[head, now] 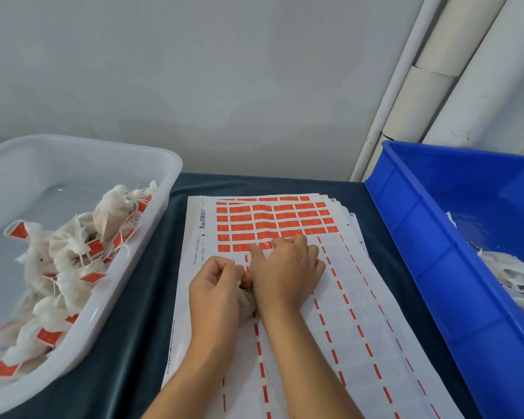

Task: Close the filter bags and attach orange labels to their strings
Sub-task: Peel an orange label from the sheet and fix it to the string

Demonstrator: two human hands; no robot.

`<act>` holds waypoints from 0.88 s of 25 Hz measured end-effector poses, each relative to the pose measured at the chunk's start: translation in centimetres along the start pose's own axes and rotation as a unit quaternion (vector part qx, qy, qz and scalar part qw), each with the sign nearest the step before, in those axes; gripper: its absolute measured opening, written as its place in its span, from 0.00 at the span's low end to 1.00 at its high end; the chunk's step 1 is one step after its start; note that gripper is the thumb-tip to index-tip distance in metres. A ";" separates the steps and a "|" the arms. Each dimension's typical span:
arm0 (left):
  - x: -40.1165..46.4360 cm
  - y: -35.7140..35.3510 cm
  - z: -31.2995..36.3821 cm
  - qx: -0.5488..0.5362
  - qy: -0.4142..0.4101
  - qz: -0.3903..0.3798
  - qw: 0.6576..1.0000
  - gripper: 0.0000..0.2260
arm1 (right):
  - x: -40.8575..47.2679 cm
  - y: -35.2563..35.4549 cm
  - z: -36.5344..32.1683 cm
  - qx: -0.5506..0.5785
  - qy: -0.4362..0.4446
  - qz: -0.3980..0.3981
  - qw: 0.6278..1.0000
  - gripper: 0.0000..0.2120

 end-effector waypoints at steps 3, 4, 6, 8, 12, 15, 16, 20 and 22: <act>0.0 0.0 0.0 0.001 0.001 0.002 1.000 0.09 | 0.0 -0.1 0.0 0.006 -0.004 -0.004 1.000 0.23; 0.1 0.0 0.0 0.001 0.002 0.002 1.000 0.09 | 0.1 -0.1 0.0 0.006 -0.006 -0.007 1.000 0.23; 0.1 0.1 -0.1 0.001 0.005 0.003 1.000 0.08 | 0.3 -0.2 0.0 0.011 -0.012 -0.013 1.000 0.22; 0.1 0.1 -0.1 0.001 0.007 0.002 1.000 0.08 | 0.4 -0.2 0.0 0.016 -0.019 -0.016 1.000 0.22; 0.2 0.1 -0.2 -0.006 0.017 0.000 1.000 0.07 | 0.4 -0.2 0.2 0.039 -0.033 -0.016 0.999 0.21; 0.2 0.1 -0.2 -0.011 0.023 -0.002 1.000 0.07 | 0.4 -0.3 0.4 0.063 -0.039 -0.013 0.997 0.21; 0.2 0.1 -0.1 -0.011 0.022 -0.002 1.000 0.08 | 0.3 -0.3 0.4 0.068 -0.040 -0.012 0.997 0.21; 0.0 0.0 0.2 -0.012 0.021 0.000 1.000 0.08 | 0.2 -0.3 0.5 0.085 -0.050 -0.003 0.995 0.21; 0.0 0.0 0.2 -0.014 0.023 0.000 1.000 0.08 | 0.1 -0.3 0.6 0.093 -0.050 -0.003 0.994 0.21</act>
Point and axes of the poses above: each hand's wrist, its own x-axis towards the middle knuckle, its own y-axis out of the back of the hand, z = x × y, the point moved 8 cm from there along x, towards the middle knuckle, and after that the axes turned 8 degrees about -x, right-handed, at the moved point
